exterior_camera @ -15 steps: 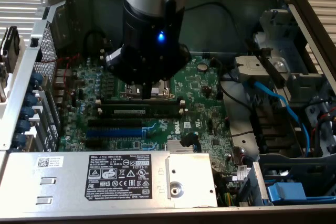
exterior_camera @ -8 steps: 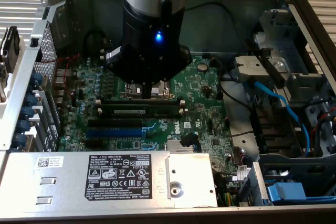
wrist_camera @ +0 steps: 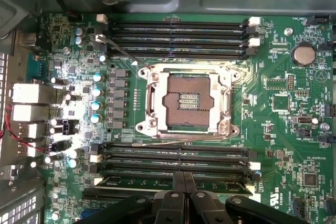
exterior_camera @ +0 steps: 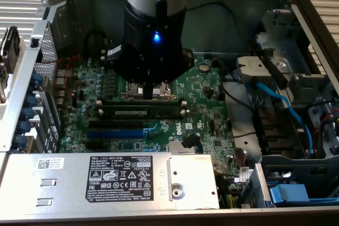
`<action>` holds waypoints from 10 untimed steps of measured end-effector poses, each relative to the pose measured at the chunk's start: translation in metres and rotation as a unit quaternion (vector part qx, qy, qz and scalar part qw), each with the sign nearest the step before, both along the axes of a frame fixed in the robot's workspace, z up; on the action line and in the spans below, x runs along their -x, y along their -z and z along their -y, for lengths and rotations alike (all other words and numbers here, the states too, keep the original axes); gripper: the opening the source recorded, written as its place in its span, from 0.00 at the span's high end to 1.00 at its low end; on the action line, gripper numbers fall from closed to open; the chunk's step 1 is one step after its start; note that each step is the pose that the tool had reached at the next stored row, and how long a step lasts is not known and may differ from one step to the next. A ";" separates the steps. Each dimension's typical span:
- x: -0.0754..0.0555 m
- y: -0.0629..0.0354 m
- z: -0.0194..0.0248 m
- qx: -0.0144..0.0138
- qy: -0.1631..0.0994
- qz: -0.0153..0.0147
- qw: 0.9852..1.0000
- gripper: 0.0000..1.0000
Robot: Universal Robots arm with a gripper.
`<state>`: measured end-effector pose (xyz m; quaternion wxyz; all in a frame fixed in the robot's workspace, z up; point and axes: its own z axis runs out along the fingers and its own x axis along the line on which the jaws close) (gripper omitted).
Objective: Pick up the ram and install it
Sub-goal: 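Press down the ram until it locks into place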
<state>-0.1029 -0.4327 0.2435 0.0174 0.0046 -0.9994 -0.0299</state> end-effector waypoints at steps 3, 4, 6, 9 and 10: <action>0.000 -0.0001 0.0000 0.000 0.000 0.000 1.000 0.90; 0.000 0.0000 0.0000 0.000 0.000 0.000 1.000 0.90; 0.000 0.0000 0.0001 0.000 0.000 0.000 1.000 0.90; -0.001 0.0000 0.0015 0.000 0.000 0.000 1.000 0.90; -0.001 0.0000 0.0016 0.000 0.000 0.000 1.000 0.90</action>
